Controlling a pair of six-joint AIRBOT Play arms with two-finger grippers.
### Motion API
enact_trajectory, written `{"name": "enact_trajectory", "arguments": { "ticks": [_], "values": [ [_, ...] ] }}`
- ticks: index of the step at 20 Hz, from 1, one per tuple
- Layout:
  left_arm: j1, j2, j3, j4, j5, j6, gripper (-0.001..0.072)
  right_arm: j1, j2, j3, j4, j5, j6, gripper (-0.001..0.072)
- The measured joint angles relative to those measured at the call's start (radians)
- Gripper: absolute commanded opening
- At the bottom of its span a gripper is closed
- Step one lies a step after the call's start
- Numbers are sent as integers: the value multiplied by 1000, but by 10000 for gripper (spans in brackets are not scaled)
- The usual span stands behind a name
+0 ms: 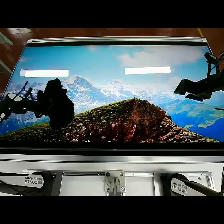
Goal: Fold the shirts.
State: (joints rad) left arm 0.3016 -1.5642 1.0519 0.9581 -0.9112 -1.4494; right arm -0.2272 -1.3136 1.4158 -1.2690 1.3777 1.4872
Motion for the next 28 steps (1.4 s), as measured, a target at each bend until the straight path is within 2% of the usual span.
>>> {"name": "enact_trajectory", "arguments": {
  "ticks": [3,7,10,12,15,20,21,22,23,26,28],
  "values": [
    [-13,46,77,-5,-81,42,35,0,0,0,5,14,-1,693],
    [-87,237,170,-6,-187,108,35,0,2,3,6,32,-8,693],
    [-205,412,193,-10,-229,107,35,0,34,16,8,65,-16,694],
    [-317,500,190,-12,-236,72,35,0,79,21,10,89,-19,694],
    [-529,557,133,-11,-180,8,35,0,155,25,10,133,-25,694],
    [-889,473,-28,-11,73,-114,38,0,227,18,6,248,-31,694],
    [-942,430,-47,-12,111,-130,163,0,232,7,5,262,-31,694],
    [-980,388,-60,-17,137,-143,517,0,235,-10,5,268,-32,694],
    [-1007,349,-68,-31,155,-154,686,0,237,-31,5,274,-32,695],
    [-990,293,-66,-72,145,-165,680,0,241,-117,9,254,-41,697],
    [-887,300,-58,-82,70,-121,680,0,238,-182,38,222,-61,697]
  ]
}}
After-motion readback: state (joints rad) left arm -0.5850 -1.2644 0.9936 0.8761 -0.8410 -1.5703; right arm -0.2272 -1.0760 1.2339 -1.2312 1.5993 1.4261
